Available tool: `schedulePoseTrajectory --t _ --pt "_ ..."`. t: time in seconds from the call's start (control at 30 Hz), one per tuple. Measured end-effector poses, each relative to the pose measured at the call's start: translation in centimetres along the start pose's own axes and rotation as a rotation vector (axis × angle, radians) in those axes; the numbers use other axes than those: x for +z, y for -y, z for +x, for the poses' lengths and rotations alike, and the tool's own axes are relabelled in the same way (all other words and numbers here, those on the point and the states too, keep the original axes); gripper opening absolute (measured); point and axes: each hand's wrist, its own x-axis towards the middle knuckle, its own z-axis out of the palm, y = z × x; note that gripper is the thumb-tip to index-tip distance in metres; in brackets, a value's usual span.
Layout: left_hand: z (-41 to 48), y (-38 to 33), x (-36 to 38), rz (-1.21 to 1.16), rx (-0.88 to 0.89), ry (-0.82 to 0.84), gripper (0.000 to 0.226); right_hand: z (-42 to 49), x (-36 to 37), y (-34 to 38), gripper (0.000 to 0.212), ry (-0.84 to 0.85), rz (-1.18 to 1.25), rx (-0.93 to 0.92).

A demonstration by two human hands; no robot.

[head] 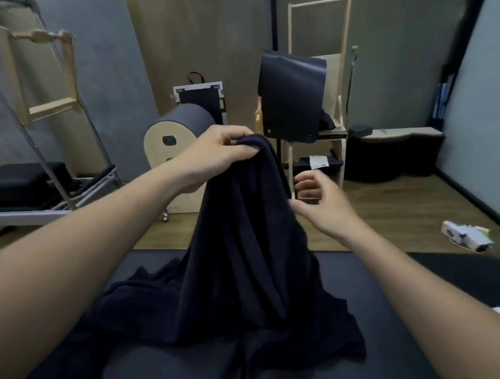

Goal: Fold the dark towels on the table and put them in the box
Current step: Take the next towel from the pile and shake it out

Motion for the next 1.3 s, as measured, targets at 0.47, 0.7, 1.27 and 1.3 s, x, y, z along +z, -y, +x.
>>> schedulePoseTrajectory --t 0.47,0.7,1.27,1.3 --pt "0.5 -4.5 -7.0 -0.225 0.279 -0.401 0.028 0.8 5.1 -0.3 0.017 0.396 -0.077 0.036" --pt "-1.9 3.2 -18.3 -0.467 -0.02 -1.131 0.013 3.4 3.0 -5.0 0.019 0.257 -0.478 0.229" --pt "0.7 -1.3 -8.6 0.116 0.149 -0.396 0.029 8.9 2.3 11.5 0.008 0.268 -0.151 -0.279" --pt "0.4 -1.7 -9.4 0.072 0.162 -0.45 0.032 8.8 2.4 10.2 0.006 0.312 -0.169 -0.226"
